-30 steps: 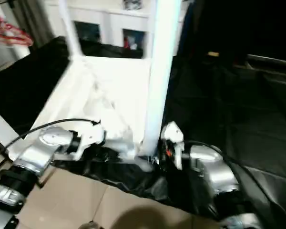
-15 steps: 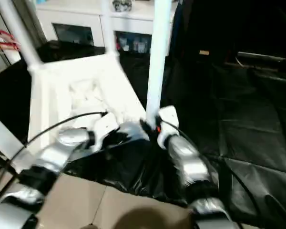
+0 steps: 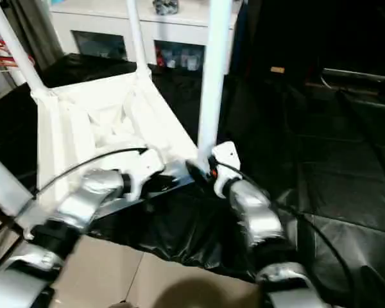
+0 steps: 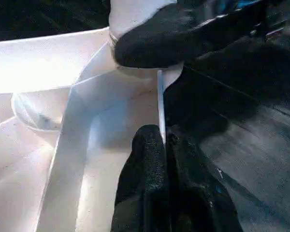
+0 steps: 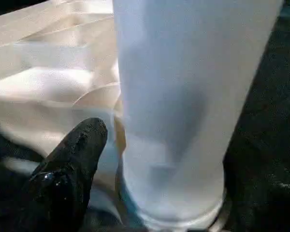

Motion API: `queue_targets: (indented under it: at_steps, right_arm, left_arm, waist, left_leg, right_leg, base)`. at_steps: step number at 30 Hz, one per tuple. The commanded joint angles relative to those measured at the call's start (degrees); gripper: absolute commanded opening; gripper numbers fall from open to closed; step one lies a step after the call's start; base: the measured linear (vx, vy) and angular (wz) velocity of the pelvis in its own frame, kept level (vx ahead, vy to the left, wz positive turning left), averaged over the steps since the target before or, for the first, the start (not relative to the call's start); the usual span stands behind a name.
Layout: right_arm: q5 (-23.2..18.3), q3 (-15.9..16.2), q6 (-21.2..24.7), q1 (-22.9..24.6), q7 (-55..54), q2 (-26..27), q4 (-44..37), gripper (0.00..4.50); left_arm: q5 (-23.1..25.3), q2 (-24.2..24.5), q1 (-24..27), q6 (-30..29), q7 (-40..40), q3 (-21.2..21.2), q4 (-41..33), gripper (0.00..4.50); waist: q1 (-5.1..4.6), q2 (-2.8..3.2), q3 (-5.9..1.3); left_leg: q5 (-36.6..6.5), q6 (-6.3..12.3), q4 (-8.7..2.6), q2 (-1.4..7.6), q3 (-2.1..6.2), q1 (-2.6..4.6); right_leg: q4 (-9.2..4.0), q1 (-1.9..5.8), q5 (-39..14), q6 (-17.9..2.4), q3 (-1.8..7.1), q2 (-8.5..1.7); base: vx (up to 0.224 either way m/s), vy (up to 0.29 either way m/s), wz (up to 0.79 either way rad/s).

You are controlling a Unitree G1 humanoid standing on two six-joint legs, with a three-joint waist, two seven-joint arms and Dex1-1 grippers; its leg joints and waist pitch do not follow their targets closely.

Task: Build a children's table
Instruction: Rotate leg to tighten

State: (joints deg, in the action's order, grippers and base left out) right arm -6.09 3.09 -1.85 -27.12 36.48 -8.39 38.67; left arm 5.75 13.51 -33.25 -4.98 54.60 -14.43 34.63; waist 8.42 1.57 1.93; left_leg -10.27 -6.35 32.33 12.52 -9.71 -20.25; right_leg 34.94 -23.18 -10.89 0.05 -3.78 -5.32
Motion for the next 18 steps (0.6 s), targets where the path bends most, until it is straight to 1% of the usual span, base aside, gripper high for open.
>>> queue_targets:
  at_steps: [1,2,5,6,7,8,10,12,13,14,15,16,17,18]
  right_arm:
    - [-1.05,3.94,0.6,0.65,7.07,0.2,-1.19,3.78]
    - [-1.39,4.23,0.78,0.86,10.09,-0.94,-1.88,3.78]
    - [-2.23,4.77,1.45,1.36,15.01,-2.73,-3.45,3.78]
    - [-2.95,5.12,2.06,1.78,17.56,-3.6,-4.51,3.78]
    - [-2.95,5.12,2.06,1.78,17.56,-3.6,-4.51,3.78]
    - [-3.61,5.44,2.49,2.2,20.0,-4.39,-5.41,3.78]
    - [-5.68,6.79,5.02,3.97,27.32,-7.23,-9.09,3.78]
    - [-6.1,7.2,5.73,4.43,29.02,-8.01,-10.13,3.78]
    - [-6.34,8.33,7.18,5.29,31.73,-9.5,-12.2,3.78]
    - [-6.23,8.93,7.52,5.7,33.06,-10.27,-13.09,3.78]
    - [-6.23,8.93,7.52,5.7,33.06,-10.27,-13.09,3.78]
    - [-6.35,10.41,9.15,6.56,36.72,-12.44,-14.96,3.78]
    - [-6.52,10.98,10.0,6.82,38.21,-13.39,-15.7,3.78]
    - [-6.73,11.33,10.65,6.98,39.24,-14.05,-16.22,3.78]
  left_arm:
    - [-1.73,-0.04,0.13,3.04,3.96,-1.35,-2.65,0.0]
    - [-2.22,1.26,0.54,3.33,6.33,-1.48,-3.13,0.0]
    - [-3.4,3.47,1.33,4.55,10.86,-1.8,-4.02,0.0]
    - [-4.25,4.49,1.74,4.62,12.97,-1.78,-4.57,0.0]
    - [-4.25,4.49,1.74,4.62,12.97,-1.78,-4.57,0.0]
    - [-5.04,5.31,2.01,4.91,14.83,-1.74,-4.96,0.0]
    - [-7.51,7.43,2.75,4.0,19.86,-1.58,-6.69,0.0]
    - [-8.17,7.85,2.92,3.75,21.03,-1.54,-7.16,0.0]
    - [-9.25,8.52,3.13,3.38,23.02,-1.45,-7.88,0.0]
    - [-9.58,8.79,3.14,3.25,23.82,-1.47,-8.12,0.0]
    - [-9.58,8.79,3.14,3.25,23.82,-1.47,-8.12,0.0]
    - [-9.68,9.11,2.87,3.11,24.84,-1.66,-8.06,0.0]
    - [-9.65,9.19,2.64,3.08,25.24,-1.77,-7.86,0.0]
    - [-9.55,9.21,2.39,3.14,25.37,-1.81,-7.51,0.0]
  waist:
    - [0.14,-0.35,-3.29]
    - [0.24,-0.39,-3.36]
    - [0.33,-0.33,-3.4]
    - [0.33,-0.59,-3.43]
    - [0.54,-0.48,-3.5]
    - [0.87,-0.36,-3.47]
    - [1.39,-0.41,-3.48]
    - [1.62,-0.32,-3.38]
    - [1.6,0.02,-3.3]
    - [1.73,0.09,-3.29]
    - [1.73,0.09,-3.29]
    - [1.77,-0.11,-3.2]
    - [2.07,-0.49,-3.13]
    - [2.22,-0.4,-3.11]
  left_leg:
    - [-10.97,3.12,-3.33,0.18,-0.25,-0.45]
    - [-10.17,3.52,-3.21,0.22,-0.24,-0.54]
    - [-9.29,4.11,-3.02,0.35,-0.4,-0.45]
    - [-8.98,4.27,-2.98,0.34,-0.42,-0.46]
    - [-8.7,4.45,-2.92,0.4,-0.4,-0.38]
    - [-8.52,4.81,-2.75,0.49,-0.56,-0.24]
    - [-8.38,5.2,-2.67,0.58,-0.55,-0.26]
    - [-9.52,5.12,-2.78,0.64,-0.52,-0.29]
    - [-10.26,4.66,-2.87,0.65,-0.49,-0.24]
    - [-10.99,4.14,-2.91,0.64,-0.45,-0.19]
    - [-10.99,4.14,-2.91,0.64,-0.45,-0.19]
    - [-12.04,3.43,-3.04,0.63,-0.45,-0.21]
    - [-12.07,3.51,-3.04,0.66,-0.5,-0.05]
    - [-12.25,3.55,-3.02,0.7,-0.5,-0.06]
  right_leg:
    - [-3.7,3.26,-5.92,-11.44,1.93,-2.39]
    - [-3.44,3.39,-4.39,-12.19,1.82,-2.35]
    - [-3.15,3.2,-2.09,-13.23,1.79,-2.25]
    - [-3.08,3.27,-1.65,-13.41,1.77,-2.22]
    - [-2.96,3.29,-1.2,-13.67,1.78,-2.31]
    - [-2.88,3.02,-0.07,-14.33,1.84,-2.24]
    - [-2.72,3.05,0.75,-14.43,1.81,-2.17]
    - [-2.77,3.02,-0.4,-14.43,1.77,-2.19]
    - [-2.89,2.91,-1.27,-14.33,1.79,-2.15]
    - [-2.95,2.95,-2.22,-14.09,1.8,-2.18]
    - [-2.95,2.95,-2.22,-14.09,1.8,-2.18]
    - [-3.17,3.04,-3.85,-13.89,1.86,-2.31]
    - [-3.26,3.02,-4.54,-13.62,1.9,-2.25]
    - [-3.27,3.0,-5.07,-13.49,1.96,-2.32]
  base:
    - [0.0,0.0,0.0]
    - [0.0,0.0,0.0]
    - [0.0,0.0,0.0]
    - [0.0,0.0,0.0]
    - [0.0,0.0,0.0]
    - [0.0,0.0,0.0]
    - [0.0,0.0,0.0]
    - [0.0,0.0,0.0]
    - [0.0,0.0,0.0]
    - [0.0,0.0,0.0]
    - [0.0,0.0,0.0]
    - [0.0,0.0,0.0]
    - [0.0,0.0,0.0]
    - [0.0,0.0,0.0]
